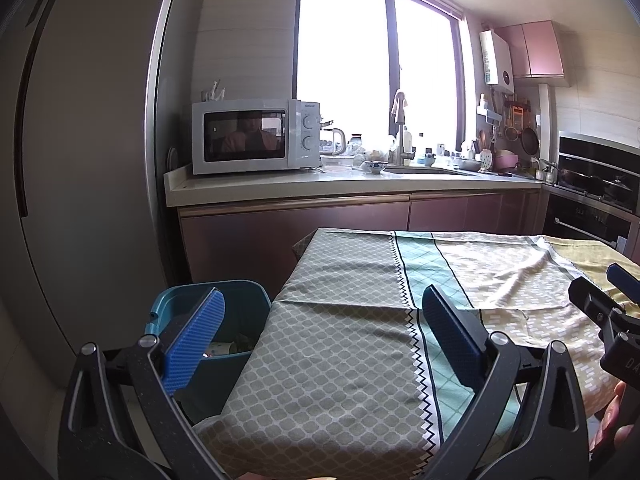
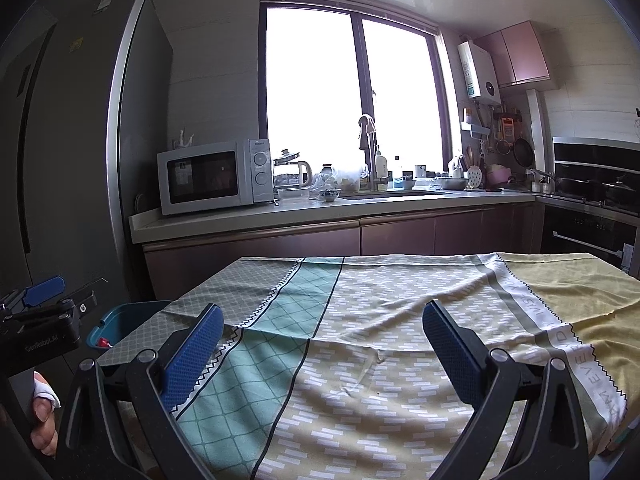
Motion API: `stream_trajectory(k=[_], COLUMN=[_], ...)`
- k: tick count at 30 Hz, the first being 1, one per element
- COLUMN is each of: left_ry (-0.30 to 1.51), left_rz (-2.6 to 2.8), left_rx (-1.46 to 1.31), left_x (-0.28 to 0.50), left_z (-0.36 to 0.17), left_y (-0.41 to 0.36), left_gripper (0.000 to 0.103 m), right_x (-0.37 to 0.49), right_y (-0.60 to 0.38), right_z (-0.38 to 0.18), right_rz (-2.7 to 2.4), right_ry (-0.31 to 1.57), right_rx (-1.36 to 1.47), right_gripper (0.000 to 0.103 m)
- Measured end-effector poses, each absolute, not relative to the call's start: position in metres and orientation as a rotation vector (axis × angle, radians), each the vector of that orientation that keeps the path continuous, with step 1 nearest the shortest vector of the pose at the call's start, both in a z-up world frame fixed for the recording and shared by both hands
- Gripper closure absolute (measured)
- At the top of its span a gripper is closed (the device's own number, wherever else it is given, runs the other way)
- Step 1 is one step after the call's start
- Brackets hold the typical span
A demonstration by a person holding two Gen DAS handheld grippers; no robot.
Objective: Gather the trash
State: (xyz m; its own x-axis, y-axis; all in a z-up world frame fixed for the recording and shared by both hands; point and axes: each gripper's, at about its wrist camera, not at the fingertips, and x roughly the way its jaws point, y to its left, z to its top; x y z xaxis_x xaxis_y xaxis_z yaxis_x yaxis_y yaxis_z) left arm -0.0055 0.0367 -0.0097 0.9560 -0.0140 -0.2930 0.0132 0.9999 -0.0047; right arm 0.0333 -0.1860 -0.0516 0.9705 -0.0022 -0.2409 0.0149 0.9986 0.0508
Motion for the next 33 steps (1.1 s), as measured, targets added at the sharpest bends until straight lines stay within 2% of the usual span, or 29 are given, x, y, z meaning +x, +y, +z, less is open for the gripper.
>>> stream_trajectory(k=[12,33], left_ry=[0.235,0.234], left_rz=[0.002,-0.007], left_rx=[0.028,0.032], left_x=[-0.012,-0.011], left_z=[-0.016,-0.017], left_y=[0.028,0.025], left_gripper=[0.006,0.006], right_x=[0.024,0.028], right_y=[-0.187,-0.186], right_z=[-0.054,-0.056], right_rz=[0.0,0.008], right_ry=[0.181,0.205], right_rx=[0.067,0.07], right_gripper=[0.007,0.007])
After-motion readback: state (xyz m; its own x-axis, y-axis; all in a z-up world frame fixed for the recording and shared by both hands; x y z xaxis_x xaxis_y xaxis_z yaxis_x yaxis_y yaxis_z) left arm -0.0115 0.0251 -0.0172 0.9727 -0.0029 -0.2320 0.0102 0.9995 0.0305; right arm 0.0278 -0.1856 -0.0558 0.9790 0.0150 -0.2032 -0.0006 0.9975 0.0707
